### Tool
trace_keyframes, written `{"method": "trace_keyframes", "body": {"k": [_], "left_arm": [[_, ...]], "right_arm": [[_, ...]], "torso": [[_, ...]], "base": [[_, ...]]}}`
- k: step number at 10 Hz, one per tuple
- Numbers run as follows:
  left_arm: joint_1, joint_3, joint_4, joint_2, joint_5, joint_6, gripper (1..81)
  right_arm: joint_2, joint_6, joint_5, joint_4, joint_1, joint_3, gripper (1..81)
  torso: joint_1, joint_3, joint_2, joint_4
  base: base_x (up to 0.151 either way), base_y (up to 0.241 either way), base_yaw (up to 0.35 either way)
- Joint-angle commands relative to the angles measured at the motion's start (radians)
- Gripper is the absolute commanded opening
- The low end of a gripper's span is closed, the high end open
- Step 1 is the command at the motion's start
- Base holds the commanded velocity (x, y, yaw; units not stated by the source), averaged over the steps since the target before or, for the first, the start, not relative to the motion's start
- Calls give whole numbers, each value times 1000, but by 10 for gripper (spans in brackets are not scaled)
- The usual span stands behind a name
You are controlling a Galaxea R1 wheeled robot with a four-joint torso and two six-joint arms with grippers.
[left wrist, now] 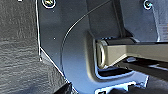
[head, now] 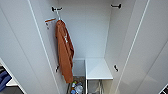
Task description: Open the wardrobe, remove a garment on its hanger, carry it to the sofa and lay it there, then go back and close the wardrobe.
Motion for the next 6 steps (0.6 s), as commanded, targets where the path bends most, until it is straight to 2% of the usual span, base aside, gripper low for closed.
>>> {"method": "trace_keyframes", "body": {"k": [1,6], "left_arm": [[-35,2,5,2,69,5,811],[-41,-2,5,10,86,3,811]], "right_arm": [[0,-1,-58,2,28,-4,811],[-9,-4,-55,-1,25,15,811]], "torso": [[0,0,0,0],[1,0,0,0]], "base": [[72,0,0],[0,0,0]]}}
